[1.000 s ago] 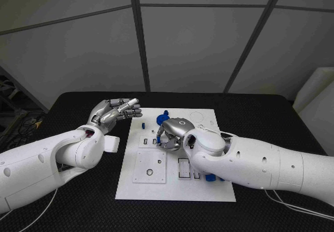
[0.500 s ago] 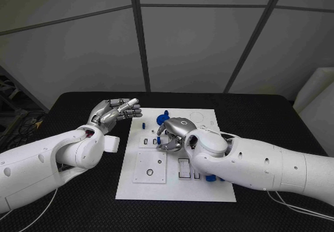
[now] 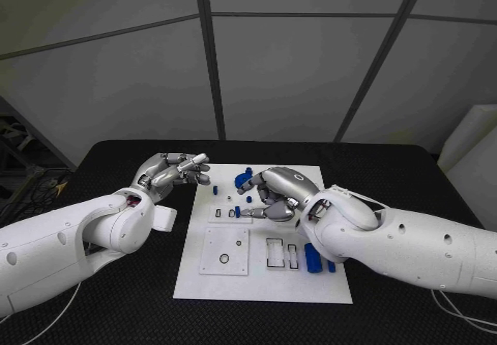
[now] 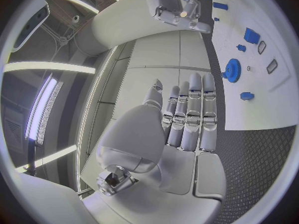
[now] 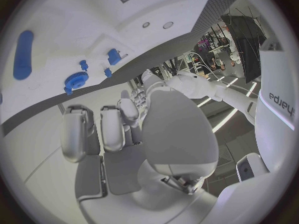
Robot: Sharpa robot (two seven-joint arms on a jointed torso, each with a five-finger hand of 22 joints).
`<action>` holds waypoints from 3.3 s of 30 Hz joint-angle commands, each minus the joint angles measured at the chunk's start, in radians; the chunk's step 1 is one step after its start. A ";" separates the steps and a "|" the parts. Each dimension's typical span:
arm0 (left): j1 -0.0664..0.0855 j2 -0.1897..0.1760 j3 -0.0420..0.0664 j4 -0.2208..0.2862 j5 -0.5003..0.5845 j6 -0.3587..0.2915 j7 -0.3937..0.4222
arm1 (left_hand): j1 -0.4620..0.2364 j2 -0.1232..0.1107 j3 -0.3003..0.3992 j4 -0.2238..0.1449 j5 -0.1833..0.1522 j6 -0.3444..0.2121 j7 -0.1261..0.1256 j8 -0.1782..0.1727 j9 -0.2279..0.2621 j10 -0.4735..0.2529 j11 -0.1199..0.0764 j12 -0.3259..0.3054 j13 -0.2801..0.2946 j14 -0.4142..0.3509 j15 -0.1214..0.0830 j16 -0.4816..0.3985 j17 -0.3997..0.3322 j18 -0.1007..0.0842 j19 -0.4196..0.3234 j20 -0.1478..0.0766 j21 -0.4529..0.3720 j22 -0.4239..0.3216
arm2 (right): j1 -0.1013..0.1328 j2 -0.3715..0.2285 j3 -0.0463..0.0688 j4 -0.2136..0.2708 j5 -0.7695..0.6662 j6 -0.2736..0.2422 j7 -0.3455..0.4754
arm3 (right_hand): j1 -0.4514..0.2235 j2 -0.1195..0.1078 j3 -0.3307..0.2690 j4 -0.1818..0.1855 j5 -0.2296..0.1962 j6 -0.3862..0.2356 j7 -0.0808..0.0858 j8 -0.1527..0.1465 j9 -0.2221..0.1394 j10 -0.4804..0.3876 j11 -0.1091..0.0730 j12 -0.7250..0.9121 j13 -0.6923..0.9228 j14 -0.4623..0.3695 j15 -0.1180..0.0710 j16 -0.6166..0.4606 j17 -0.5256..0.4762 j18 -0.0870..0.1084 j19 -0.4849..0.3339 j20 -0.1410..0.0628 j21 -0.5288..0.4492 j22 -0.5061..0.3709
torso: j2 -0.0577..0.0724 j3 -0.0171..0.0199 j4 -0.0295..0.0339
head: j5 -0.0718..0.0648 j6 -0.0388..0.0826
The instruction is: Assemble the parts on the task board
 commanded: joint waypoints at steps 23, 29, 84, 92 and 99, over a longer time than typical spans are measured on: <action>0.199 0.162 -0.101 -0.113 -0.740 0.394 -0.786 | -0.058 0.060 -0.106 0.120 -0.014 0.004 -0.077 0.080 0.391 0.087 -0.099 0.467 0.764 0.176 -0.119 1.007 1.029 -0.089 0.325 -0.125 0.766 0.798 | 0.123 -0.167 0.037 -0.064 0.512 0.088 0.170 | 0.029 0.021 0.009 -0.002 0.011 0.012 -0.003 -0.003 0.005 -0.039 -0.003 -0.097 -0.083 -0.012 -0.001 -0.094 -0.086 0.029 -0.037 -0.006 -0.086 0.022 | -0.071 0.0251 -0.0032 | 0.031 -0.039; 0.232 0.231 -0.160 -0.159 -0.752 0.425 -0.842 | -0.060 0.065 -0.110 0.133 -0.034 -0.005 -0.078 0.082 0.449 0.105 -0.099 0.496 0.841 0.224 -0.119 1.128 1.169 -0.121 0.407 -0.123 0.869 0.982 | 0.125 -0.166 0.038 -0.074 0.513 0.095 0.155 | 0.028 0.023 0.009 -0.001 0.011 0.013 -0.003 -0.004 0.006 -0.041 -0.003 -0.102 -0.088 -0.012 -0.001 -0.102 -0.093 0.030 -0.038 -0.006 -0.091 0.017 | -0.072 0.0251 -0.0036 | 0.032 -0.043; 0.242 0.414 -0.181 -0.302 -0.795 0.508 -0.975 | -0.088 0.019 -0.113 0.242 -0.050 -0.030 -0.104 0.169 0.784 0.272 -0.120 0.982 1.307 0.265 -0.134 1.310 1.371 -0.149 0.450 -0.135 0.980 1.177 | 0.125 -0.145 0.037 -0.095 0.501 0.118 0.106 | 0.024 0.027 0.009 0.003 0.015 0.017 -0.005 -0.002 0.008 -0.038 -0.004 -0.103 -0.092 -0.009 -0.003 -0.111 -0.095 0.030 -0.035 -0.007 -0.097 0.014 | -0.066 0.0220 0.0000 | 0.021 -0.075; 0.242 0.425 -0.181 -0.311 -0.794 0.519 -0.981 | -0.083 0.018 -0.110 0.242 -0.027 -0.030 -0.104 0.164 0.792 0.272 -0.120 0.980 1.310 0.265 -0.134 1.310 1.371 -0.149 0.450 -0.134 0.980 1.178 | 0.125 -0.142 0.037 -0.096 0.500 0.122 0.104 | 0.024 0.027 0.009 0.003 0.015 0.017 -0.005 -0.002 0.008 -0.038 -0.004 -0.103 -0.092 -0.009 -0.003 -0.111 -0.095 0.030 -0.035 -0.007 -0.097 0.014 | -0.066 0.0221 0.0005 | 0.020 -0.079; 0.241 0.431 -0.182 -0.322 -0.794 0.531 -0.985 | -0.078 0.018 -0.107 0.243 -0.005 -0.030 -0.105 0.160 0.799 0.272 -0.121 0.978 1.312 0.265 -0.134 1.310 1.372 -0.149 0.449 -0.134 0.980 1.179 | 0.125 -0.140 0.037 -0.098 0.500 0.125 0.103 | 0.025 0.028 0.009 0.003 0.018 0.018 -0.005 -0.003 0.008 -0.037 -0.005 -0.102 -0.092 -0.008 -0.003 -0.112 -0.094 0.030 -0.034 -0.007 -0.097 0.014 | -0.066 0.0220 0.0010 | 0.019 -0.082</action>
